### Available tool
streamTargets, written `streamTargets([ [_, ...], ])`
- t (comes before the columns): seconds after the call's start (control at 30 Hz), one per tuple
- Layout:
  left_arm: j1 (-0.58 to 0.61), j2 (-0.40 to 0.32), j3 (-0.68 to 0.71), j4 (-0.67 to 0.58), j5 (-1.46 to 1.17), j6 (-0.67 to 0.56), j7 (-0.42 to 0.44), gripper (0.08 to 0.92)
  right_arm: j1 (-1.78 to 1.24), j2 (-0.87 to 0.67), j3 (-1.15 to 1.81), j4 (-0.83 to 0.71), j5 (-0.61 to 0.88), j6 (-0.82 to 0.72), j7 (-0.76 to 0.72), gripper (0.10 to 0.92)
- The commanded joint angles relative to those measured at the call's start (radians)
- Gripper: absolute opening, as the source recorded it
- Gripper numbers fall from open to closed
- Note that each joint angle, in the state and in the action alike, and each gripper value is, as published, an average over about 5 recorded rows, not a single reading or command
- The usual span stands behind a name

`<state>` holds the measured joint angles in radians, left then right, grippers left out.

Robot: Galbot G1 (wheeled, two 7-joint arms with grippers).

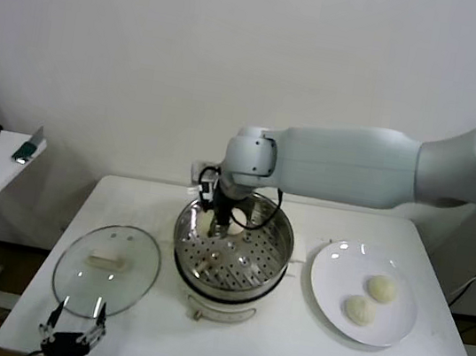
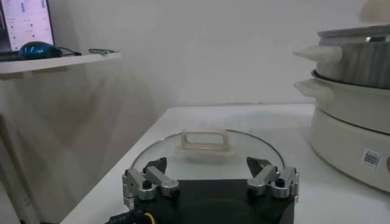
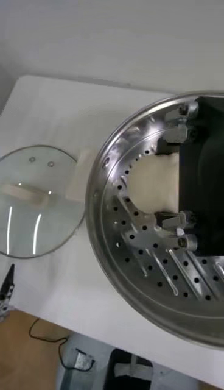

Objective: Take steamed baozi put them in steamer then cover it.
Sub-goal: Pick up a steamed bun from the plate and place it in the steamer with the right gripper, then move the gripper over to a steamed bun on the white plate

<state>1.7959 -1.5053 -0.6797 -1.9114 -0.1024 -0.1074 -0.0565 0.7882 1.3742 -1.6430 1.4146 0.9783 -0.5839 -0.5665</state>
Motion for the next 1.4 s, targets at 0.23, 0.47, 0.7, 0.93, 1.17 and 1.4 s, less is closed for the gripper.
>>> streamTargets([
  [0.23,0.000,-0.001,0.001,0.003,0.002,-0.003,-0.002,0.823,-0.121,0.051,0.021,-0.060,-0.025,-0.045,0.096,0.627],
  [0.47,0.001,-0.001,0.003,0.002,0.007,-0.003,-0.001,0.823,-0.128,0.051,0.023,-0.058,-0.026,-0.050,0.100,0.628],
  [0.7,0.000,-0.003,0.009,0.002,0.013,-0.003,-0.001,0.823,-0.133,0.052,0.029,-0.049,-0.018,-0.054,0.103,0.717],
  [0.93,0.004,-0.005,0.014,-0.003,0.016,-0.003,-0.001,0.823,-0.075,0.014,0.016,-0.016,-0.047,-0.032,0.062,0.820],
  [1.17,0.006,-0.006,0.015,-0.007,0.016,0.001,0.000,0.823,0.185,-0.167,-0.077,0.116,-0.045,0.091,-0.127,0.823],
  [1.4,-0.006,-0.003,0.019,-0.003,0.012,0.007,0.005,0.823,0.472,-0.467,-0.249,0.235,-0.087,0.228,-0.343,0.823],
])
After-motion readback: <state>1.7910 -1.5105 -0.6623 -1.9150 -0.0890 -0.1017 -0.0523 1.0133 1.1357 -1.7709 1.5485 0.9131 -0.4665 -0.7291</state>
